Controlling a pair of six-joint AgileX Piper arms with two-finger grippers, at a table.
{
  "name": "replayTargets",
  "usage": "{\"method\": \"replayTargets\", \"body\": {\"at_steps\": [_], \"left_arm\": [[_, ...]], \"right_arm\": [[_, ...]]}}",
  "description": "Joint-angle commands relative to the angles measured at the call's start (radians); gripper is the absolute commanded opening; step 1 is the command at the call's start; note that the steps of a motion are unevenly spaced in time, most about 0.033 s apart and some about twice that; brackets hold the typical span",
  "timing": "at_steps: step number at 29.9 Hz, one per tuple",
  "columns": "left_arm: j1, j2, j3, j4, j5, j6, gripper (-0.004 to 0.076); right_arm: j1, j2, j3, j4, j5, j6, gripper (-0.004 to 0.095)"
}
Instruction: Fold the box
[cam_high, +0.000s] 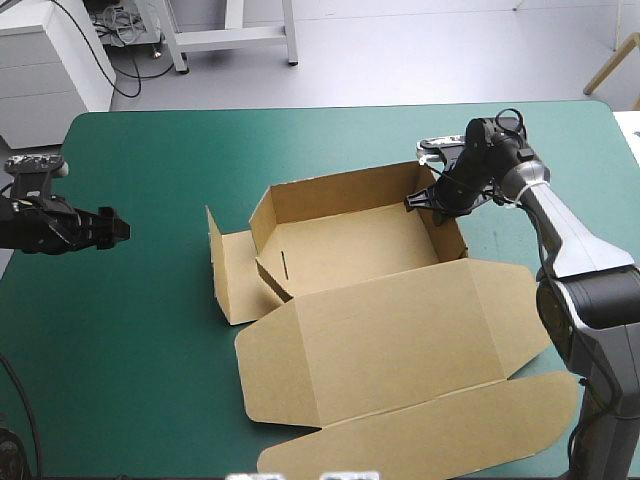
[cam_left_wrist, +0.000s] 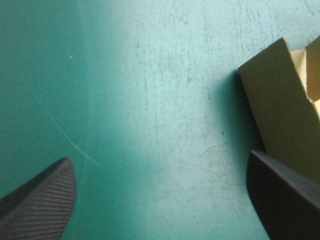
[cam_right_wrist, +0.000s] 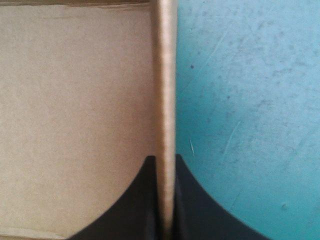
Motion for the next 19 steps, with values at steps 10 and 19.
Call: {"method": "replayTargets", "body": {"at_steps": [10,19], "left_arm": [[0.000,-0.016,-0.026,-0.194,-0.041,0.003,0.0689],[-0.002,0.035,-0.026,-0.381,-0.039,0.051,0.0689]], "right_arm": [[-0.112,-0.202,-0.022,0.251,0.006,-0.079,-0.0019],[-0.199,-0.383,-0.020,0.277,0.006,-0.115,-0.0019]]}}
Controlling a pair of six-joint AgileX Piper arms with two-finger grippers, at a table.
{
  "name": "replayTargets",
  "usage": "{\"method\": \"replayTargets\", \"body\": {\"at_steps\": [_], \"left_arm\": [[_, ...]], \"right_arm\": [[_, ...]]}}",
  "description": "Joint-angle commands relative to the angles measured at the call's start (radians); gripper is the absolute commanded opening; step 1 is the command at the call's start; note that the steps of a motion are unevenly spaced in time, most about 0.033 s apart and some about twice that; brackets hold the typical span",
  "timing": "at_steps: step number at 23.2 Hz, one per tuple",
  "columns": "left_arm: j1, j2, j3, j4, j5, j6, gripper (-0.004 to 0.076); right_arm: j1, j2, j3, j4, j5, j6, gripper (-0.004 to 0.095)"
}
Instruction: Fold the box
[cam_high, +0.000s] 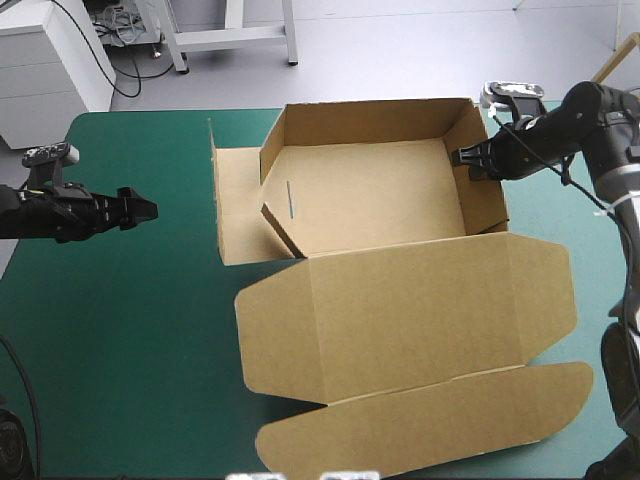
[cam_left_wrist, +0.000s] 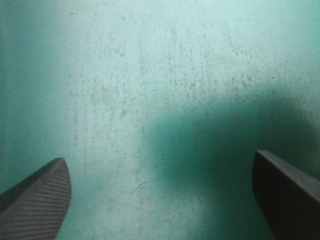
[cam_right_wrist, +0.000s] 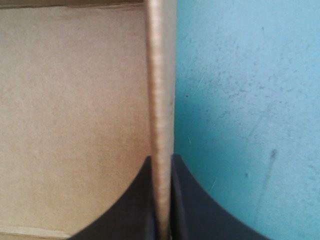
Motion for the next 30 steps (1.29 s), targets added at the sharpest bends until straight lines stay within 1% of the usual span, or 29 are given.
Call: {"method": "replayTargets", "body": {"at_steps": [1,4,7,9,11,13,15,16,17,19,20,22,24,27,30], "left_arm": [[-0.002,-0.013,-0.026,-0.168,-0.025,0.038,0.0689],[-0.002,-0.003,-0.026,-0.280,-0.008,0.088,0.0689],[-0.002,0.001,-0.026,-0.351,0.018,0.122,0.0689],[-0.002,0.001,-0.026,-0.374,0.036,0.139,0.0689],[-0.002,0.002,-0.026,-0.396,0.057,0.147,0.0689],[-0.002,0.002,-0.026,-0.413,0.073,0.147,0.0689],[-0.002,0.002,-0.026,-0.435,0.110,0.168,0.0689],[-0.002,0.002,-0.026,-0.449,0.128,0.170,0.0689],[-0.002,0.002,-0.026,-0.460,0.139,0.170,0.0689],[-0.002,0.002,-0.026,-0.482,0.178,0.170,0.0689],[-0.002,0.002,-0.026,-0.482,0.198,0.180,0.0689],[-0.002,-0.001,-0.026,-0.485,0.198,0.187,0.0689],[-0.002,-0.004,-0.026,-0.487,0.198,0.187,0.0689],[-0.002,-0.008,-0.026,-0.487,0.198,0.187,0.0689],[-0.002,-0.024,-0.026,-0.485,0.198,0.187,0.0689]], "right_arm": [[-0.015,-0.107,-0.029,0.051,-0.012,-0.013,-0.0020],[-0.015,-0.127,-0.029,0.069,-0.012,-0.013,-0.0019],[-0.015,-0.130,-0.029,0.125,-0.012,-0.011,-0.0019],[-0.015,-0.130,-0.029,0.185,-0.012,-0.013,-0.0019],[-0.010,-0.130,-0.029,0.213,-0.021,-0.020,-0.0019],[0.002,-0.130,-0.029,0.214,-0.037,-0.020,-0.0019],[0.035,-0.130,-0.029,0.215,-0.090,-0.013,-0.0019],[0.065,-0.128,-0.029,0.213,-0.134,-0.013,-0.0018],[0.077,-0.125,-0.029,0.209,-0.151,-0.013,-0.0018],[0.117,-0.102,-0.027,0.175,-0.202,0.016,-0.0018],[0.142,-0.084,-0.027,0.128,-0.220,0.039,-0.0018],[0.182,-0.045,-0.027,0.088,-0.228,0.064,-0.0018],[0.212,-0.007,-0.027,0.090,-0.253,0.082,-0.0018],[0.245,0.045,-0.027,0.150,-0.299,0.090,-0.0018],[0.267,0.071,-0.027,0.157,-0.335,0.093,-0.0018]]}}
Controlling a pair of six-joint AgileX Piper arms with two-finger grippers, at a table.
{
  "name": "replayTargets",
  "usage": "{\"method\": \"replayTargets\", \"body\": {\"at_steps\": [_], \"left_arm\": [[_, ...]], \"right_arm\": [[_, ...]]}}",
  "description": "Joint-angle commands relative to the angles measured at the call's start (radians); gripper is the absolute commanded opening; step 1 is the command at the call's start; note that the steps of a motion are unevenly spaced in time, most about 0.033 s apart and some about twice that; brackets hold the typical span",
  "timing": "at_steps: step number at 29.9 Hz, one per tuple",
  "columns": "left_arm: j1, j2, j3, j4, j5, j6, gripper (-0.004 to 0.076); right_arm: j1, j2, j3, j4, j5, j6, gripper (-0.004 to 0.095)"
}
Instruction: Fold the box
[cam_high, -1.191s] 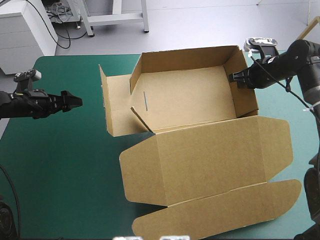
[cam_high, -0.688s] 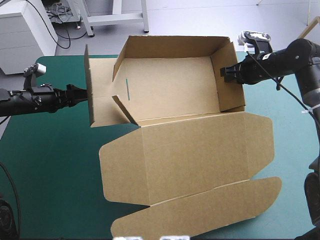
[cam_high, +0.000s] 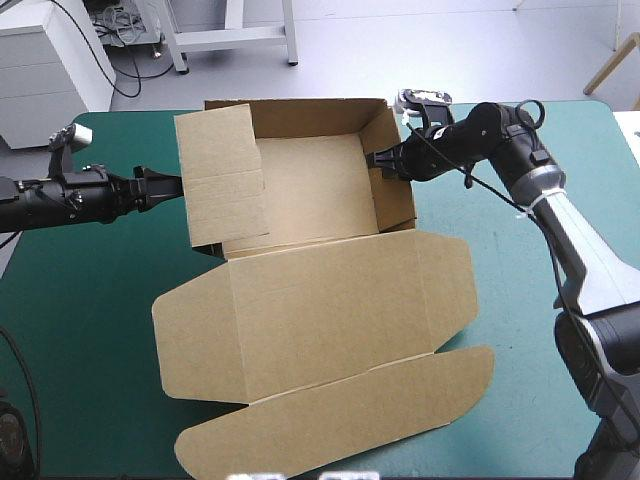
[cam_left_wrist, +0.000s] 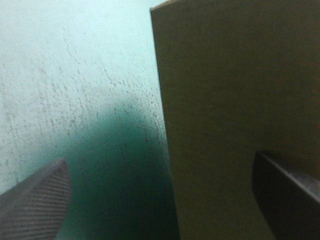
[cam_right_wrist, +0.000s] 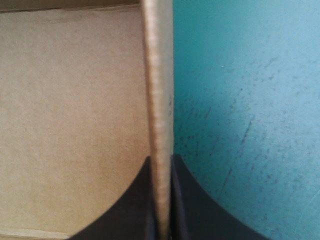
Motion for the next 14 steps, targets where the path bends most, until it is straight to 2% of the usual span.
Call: {"method": "replayTargets", "body": {"at_steps": [1,14], "left_arm": [[-0.002,-0.055,-0.026,-0.083,0.075,0.005,0.0689],[-0.075,-0.071,-0.026,-0.069,0.075,0.005,0.0689]], "right_arm": [[0.019,-0.034,-0.029,0.068,-0.082,0.014,-0.0018],[0.116,0.020,-0.029,0.101,-0.189,0.030,-0.0018]]}}
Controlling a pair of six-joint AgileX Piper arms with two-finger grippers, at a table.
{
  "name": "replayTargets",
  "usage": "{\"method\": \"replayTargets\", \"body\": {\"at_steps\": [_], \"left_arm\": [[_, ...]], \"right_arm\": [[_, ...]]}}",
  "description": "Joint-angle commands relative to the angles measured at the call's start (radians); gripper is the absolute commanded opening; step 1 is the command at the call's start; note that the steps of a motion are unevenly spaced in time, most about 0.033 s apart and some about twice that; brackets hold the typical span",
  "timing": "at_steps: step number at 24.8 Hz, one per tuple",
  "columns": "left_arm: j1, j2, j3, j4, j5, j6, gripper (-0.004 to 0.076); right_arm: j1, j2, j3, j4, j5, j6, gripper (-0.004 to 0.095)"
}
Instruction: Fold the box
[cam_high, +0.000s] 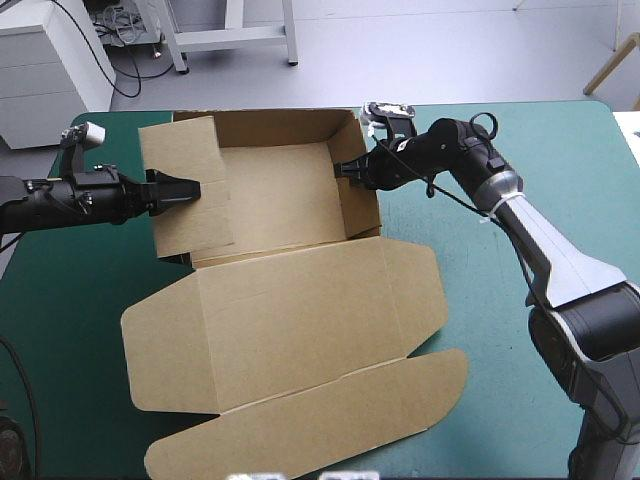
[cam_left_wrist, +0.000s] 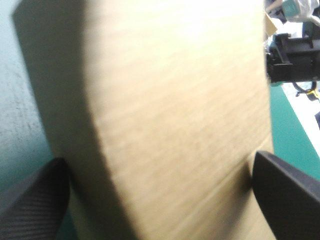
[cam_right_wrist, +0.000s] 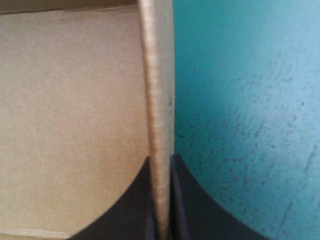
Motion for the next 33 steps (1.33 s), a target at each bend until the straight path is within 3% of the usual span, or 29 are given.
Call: {"method": "replayTargets", "body": {"at_steps": [1,9,13,17,22,33], "left_arm": [[-0.031,-0.035,-0.026,-0.070,0.072,0.006,0.0689],[-0.055,-0.035,-0.026,0.044,0.059,-0.048,0.0689],[-0.178,-0.035,-0.026,0.271,-0.050,-0.213,0.0672],[-0.292,-0.035,-0.026,0.470,-0.158,-0.376,0.0567],[-0.418,-0.033,-0.026,0.809,-0.253,-0.713,0.0395],[-0.426,-0.033,-0.026,0.832,-0.279,-0.832,0.0146]], "right_arm": [[0.025,-0.056,-0.029,0.065,-0.084,0.011,-0.0017],[0.035,-0.054,-0.029,0.063,-0.097,0.033,-0.0017],[0.090,-0.044,-0.029,-0.038,-0.113,0.078,-0.0017],[0.135,-0.039,-0.029,-0.140,-0.113,0.135,-0.0018],[0.160,-0.039,-0.029,-0.164,-0.099,0.161,-0.0018],[0.203,-0.039,-0.029,-0.220,-0.066,0.199,-0.0018]]}}
